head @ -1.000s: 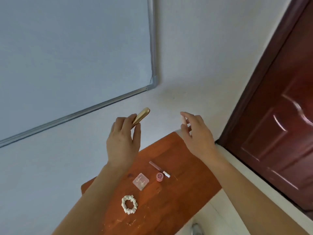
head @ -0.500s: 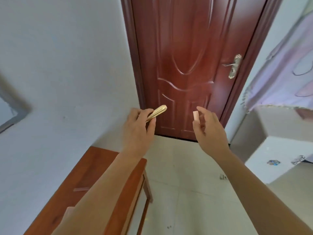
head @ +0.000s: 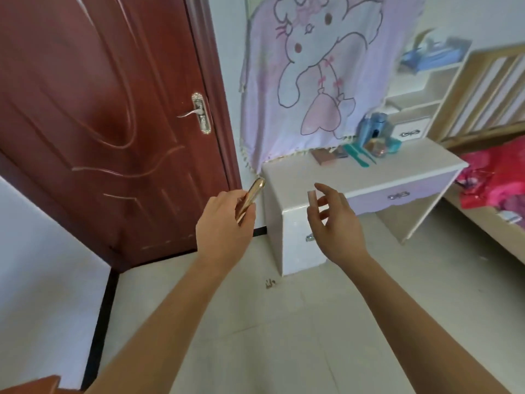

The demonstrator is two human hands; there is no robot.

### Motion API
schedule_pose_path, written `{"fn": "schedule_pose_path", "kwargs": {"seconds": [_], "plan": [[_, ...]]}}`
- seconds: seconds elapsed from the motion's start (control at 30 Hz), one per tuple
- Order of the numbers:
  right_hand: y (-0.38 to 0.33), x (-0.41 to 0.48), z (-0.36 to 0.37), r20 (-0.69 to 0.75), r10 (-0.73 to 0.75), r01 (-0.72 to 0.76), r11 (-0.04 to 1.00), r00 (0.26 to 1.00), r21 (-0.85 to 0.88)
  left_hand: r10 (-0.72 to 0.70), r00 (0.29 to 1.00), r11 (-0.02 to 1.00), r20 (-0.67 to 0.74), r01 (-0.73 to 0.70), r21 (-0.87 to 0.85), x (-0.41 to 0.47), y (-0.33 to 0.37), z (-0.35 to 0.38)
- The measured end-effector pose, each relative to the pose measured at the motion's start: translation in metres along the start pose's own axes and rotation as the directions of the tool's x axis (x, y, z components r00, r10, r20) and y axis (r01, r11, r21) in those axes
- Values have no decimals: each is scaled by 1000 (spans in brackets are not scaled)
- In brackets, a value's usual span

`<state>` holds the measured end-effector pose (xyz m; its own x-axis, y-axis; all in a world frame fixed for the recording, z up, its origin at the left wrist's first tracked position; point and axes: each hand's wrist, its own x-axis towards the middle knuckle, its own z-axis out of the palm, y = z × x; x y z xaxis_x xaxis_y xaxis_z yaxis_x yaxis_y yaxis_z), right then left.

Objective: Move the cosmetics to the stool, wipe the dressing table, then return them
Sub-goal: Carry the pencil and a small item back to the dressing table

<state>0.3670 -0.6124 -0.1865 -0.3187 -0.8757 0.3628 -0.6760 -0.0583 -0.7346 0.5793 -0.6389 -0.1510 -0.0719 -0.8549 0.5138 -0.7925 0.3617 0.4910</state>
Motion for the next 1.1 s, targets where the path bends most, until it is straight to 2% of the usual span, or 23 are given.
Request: {"fn": "schedule_pose_path", "kwargs": {"seconds": [0.23,0.4,0.57,0.67,0.83,0.97,1.1], "plan": [[88,72,-9,-25,116,-117,993,993,-22,46,992,990,114,-30,-135,60,28,112],[146,156,-3,-34,162,-165,984,986,-73,89,983,981,160,-58,-185,144,28,206],[192,239,-26,-106,254,-268,951,961,-152,178,955,959,237,-115,-258,235,62,288],[224,282,-54,-194,322,-354,921,927,-162,262,926,926,271,-162,-341,278,97,337],[294,328,-93,-313,420,-467,880,852,-90,298,881,903,368,-136,-406,314,152,424],[364,368,-102,-271,435,-475,874,859,-101,271,862,915,428,-92,-393,331,179,494],[436,426,-99,-139,433,-450,882,891,-140,120,866,960,486,24,-279,354,195,563]]}}
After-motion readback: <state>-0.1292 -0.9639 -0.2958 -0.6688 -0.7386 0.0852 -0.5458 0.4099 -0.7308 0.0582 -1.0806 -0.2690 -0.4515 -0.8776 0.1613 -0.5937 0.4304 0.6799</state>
